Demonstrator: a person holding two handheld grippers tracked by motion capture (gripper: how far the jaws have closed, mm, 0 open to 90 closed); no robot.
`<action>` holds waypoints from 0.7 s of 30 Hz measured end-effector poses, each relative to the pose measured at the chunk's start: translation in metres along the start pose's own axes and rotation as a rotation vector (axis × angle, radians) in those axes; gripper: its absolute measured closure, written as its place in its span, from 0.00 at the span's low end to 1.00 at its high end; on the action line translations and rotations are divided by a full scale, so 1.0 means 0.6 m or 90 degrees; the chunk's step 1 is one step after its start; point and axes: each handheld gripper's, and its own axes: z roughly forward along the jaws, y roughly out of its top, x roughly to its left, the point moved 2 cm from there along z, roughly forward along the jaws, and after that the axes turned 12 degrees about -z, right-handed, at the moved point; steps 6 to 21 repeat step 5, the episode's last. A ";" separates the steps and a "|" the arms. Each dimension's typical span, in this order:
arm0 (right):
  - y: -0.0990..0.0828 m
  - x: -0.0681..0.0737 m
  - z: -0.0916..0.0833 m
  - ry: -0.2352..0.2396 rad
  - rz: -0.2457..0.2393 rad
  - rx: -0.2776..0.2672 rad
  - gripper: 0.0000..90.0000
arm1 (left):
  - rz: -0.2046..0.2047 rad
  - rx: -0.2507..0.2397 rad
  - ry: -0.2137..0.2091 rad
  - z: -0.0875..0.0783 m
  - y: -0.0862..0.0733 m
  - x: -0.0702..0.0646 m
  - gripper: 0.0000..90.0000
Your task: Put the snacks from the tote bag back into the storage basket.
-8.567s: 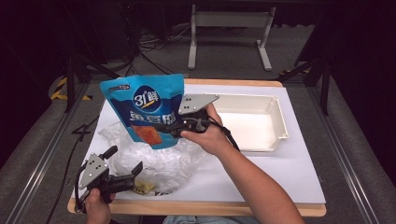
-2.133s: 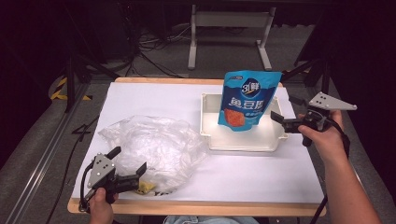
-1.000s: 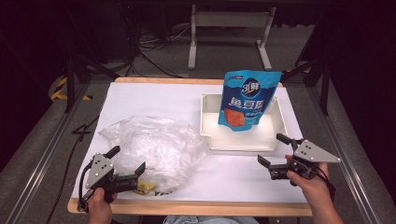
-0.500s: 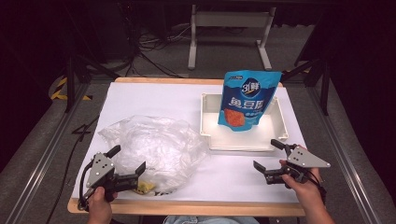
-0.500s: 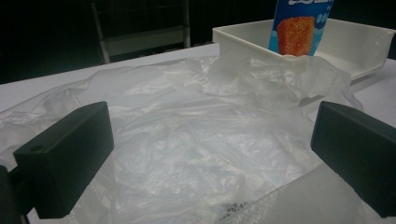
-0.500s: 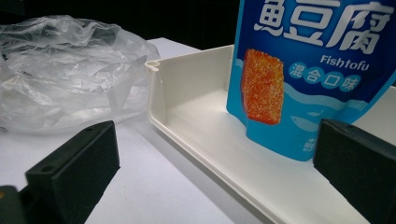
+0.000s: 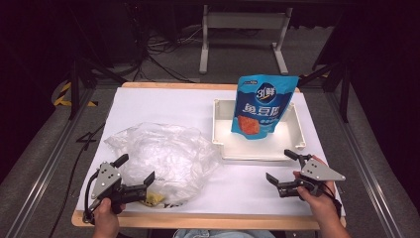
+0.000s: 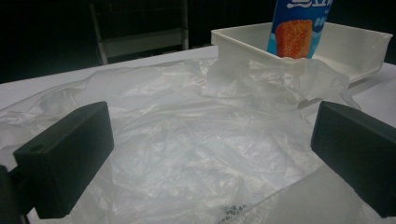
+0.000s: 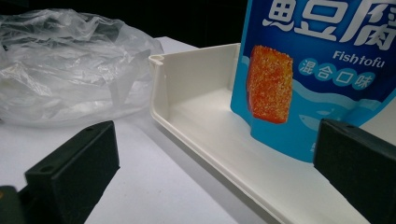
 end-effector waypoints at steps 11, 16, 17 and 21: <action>0.002 0.000 -0.001 -0.001 0.000 -0.007 0.01 | -0.001 0.000 -0.001 0.001 0.000 0.001 0.00; 0.002 0.000 -0.001 -0.001 0.000 -0.007 0.01 | -0.001 0.000 -0.001 0.001 0.000 0.001 0.00; 0.002 0.000 -0.001 -0.001 0.000 -0.007 0.01 | -0.001 0.000 -0.001 0.001 0.000 0.001 0.00; 0.002 0.000 -0.001 -0.001 0.000 -0.007 0.01 | -0.001 0.000 -0.001 0.001 0.000 0.001 0.00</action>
